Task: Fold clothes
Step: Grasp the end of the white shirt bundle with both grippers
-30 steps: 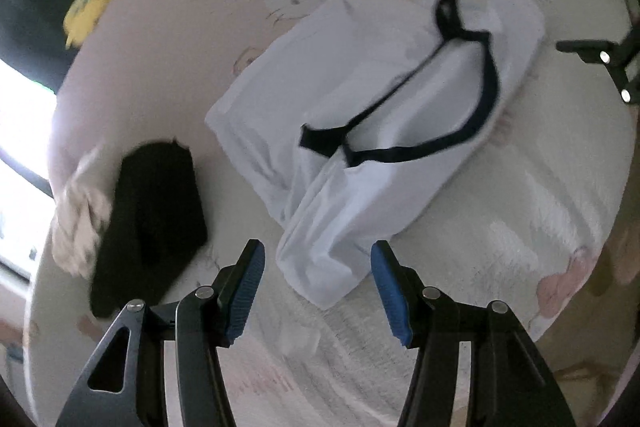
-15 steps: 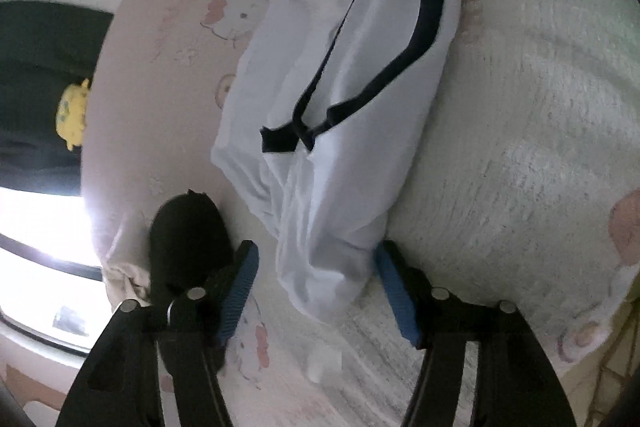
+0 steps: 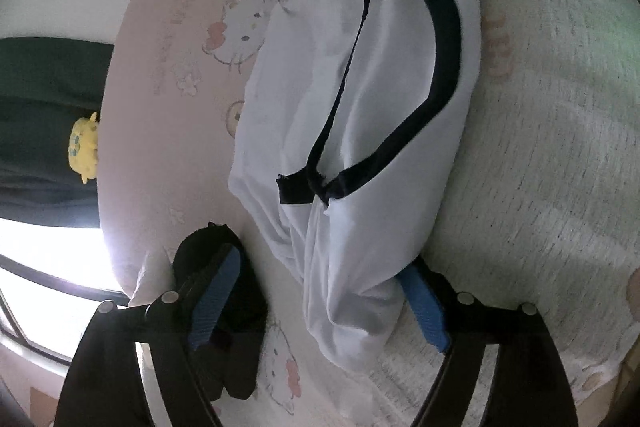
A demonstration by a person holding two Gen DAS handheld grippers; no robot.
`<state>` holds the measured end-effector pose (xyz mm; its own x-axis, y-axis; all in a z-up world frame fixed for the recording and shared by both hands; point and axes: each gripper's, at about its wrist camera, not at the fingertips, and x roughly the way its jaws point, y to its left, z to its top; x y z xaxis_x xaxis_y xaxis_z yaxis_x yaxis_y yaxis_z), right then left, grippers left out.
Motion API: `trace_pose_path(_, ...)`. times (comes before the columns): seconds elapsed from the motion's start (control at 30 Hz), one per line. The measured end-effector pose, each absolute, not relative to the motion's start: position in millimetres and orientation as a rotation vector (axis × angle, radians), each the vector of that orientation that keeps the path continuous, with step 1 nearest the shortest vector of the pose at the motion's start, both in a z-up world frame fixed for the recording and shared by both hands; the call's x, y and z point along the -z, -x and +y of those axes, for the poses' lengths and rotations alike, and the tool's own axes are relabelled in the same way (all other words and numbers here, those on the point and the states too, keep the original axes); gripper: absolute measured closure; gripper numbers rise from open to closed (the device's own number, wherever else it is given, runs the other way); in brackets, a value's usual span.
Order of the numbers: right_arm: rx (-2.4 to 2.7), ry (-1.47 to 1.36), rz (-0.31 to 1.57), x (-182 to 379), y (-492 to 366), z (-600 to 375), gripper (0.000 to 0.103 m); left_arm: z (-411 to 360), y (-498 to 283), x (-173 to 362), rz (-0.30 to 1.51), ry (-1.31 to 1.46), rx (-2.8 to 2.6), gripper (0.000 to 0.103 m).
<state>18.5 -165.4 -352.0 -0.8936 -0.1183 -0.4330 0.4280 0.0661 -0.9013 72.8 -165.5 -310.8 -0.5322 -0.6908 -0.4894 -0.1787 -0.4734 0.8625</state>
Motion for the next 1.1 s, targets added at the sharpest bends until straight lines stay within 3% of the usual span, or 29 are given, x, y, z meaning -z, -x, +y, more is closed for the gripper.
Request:
trace_pose_path(0.3,1.918,-0.221,1.906,348.7,-32.4,-151.6,0.023,-131.9,-67.3,309.9,-1.39,-1.215,2.205,0.023)
trace_pose_path(0.5,1.914,-0.199,1.856,346.4,-34.3,-154.9,0.022,-148.9,-35.0,301.5,-1.207,-1.296,2.215,0.022)
trace_pose_path(0.7,1.818,-0.132,1.808,347.0,-40.2,-161.4,0.022,-147.9,-53.4,311.8,-1.431,-1.241,2.143,0.021)
trace_pose_path(0.9,1.704,-0.099,1.932,355.4,-34.8,-150.4,0.022,-177.2,-65.6,312.8,-1.445,-1.307,2.098,0.021)
trace_pose_path(1.1,1.68,-0.221,1.92,353.1,-14.0,-149.5,0.019,-175.3,-61.3,320.4,-1.51,-1.327,2.033,0.022)
